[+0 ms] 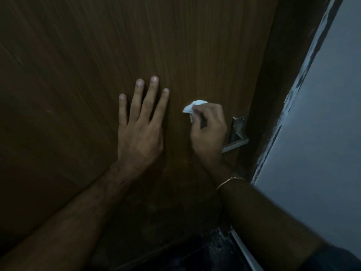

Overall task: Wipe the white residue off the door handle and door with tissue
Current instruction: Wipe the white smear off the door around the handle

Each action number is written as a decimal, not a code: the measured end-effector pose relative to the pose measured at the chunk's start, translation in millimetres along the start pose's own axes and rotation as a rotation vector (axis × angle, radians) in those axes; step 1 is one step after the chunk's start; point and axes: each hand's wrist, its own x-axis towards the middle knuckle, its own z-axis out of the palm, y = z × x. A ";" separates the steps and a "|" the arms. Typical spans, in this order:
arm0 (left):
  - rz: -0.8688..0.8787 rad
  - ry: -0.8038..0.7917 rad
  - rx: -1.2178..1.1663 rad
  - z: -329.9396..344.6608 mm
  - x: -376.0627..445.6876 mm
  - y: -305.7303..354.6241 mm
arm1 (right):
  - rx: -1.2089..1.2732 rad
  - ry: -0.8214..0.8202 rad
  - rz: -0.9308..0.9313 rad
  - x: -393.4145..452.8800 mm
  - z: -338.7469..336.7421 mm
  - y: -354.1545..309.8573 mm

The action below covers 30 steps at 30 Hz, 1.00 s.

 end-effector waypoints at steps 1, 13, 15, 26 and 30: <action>-0.003 0.000 0.001 0.2 -0.2 0.6 | 0.015 -0.017 -0.030 -0.3 -0.3 1.3; 0.005 -0.007 0.020 2.3 0.8 -3.4 | 0.064 0.170 0.217 15.4 -13.1 20.0; 0.010 -0.009 0.033 2.2 0.6 -4.2 | 0.049 0.191 0.248 18.2 -17.0 25.9; 0.016 -0.014 0.009 -0.6 0.4 -1.8 | -0.027 0.021 0.052 11.3 -21.4 38.2; 0.015 -0.009 0.017 -0.2 -0.5 -3.5 | -0.085 -0.083 0.137 -9.5 -26.3 46.5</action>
